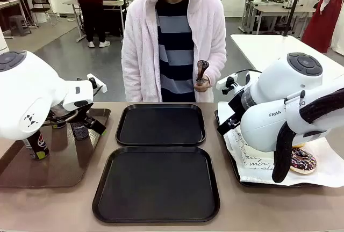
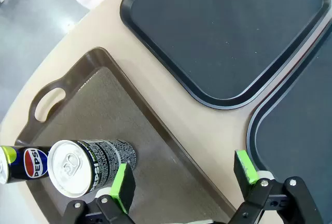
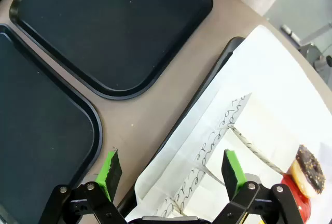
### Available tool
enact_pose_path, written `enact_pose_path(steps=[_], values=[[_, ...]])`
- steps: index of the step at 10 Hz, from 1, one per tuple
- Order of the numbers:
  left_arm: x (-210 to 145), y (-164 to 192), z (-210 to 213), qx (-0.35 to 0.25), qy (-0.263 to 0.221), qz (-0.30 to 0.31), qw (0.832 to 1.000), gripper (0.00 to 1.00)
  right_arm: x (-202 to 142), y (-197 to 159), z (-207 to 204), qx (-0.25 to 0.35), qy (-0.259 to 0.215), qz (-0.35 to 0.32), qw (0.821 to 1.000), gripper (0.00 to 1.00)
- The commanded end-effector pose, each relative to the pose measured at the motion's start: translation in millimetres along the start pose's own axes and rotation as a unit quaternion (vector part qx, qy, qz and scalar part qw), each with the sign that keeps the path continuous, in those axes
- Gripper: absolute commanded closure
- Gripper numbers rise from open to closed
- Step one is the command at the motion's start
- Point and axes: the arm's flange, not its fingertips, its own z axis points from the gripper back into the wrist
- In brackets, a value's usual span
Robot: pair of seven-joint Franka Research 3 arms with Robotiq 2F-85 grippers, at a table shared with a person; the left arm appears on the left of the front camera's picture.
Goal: Set up donuts and drinks on trays.
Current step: Pick up one Pepsi coke and place it on the Flat Tray.
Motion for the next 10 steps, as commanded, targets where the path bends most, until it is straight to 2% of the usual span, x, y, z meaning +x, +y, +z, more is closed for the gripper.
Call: enact_pose_path(steps=[1,10], values=[[0.0,-0.1,0.0,0.000,0.000,0.000,1.000,0.00,0.0,0.0,0.0,0.000,0.000,0.000,1.000,0.00],[0.0,-0.1,0.0,0.000,0.000,0.000,1.000,0.00,0.0,0.0,0.0,0.000,0.000,0.000,1.000,0.00]])
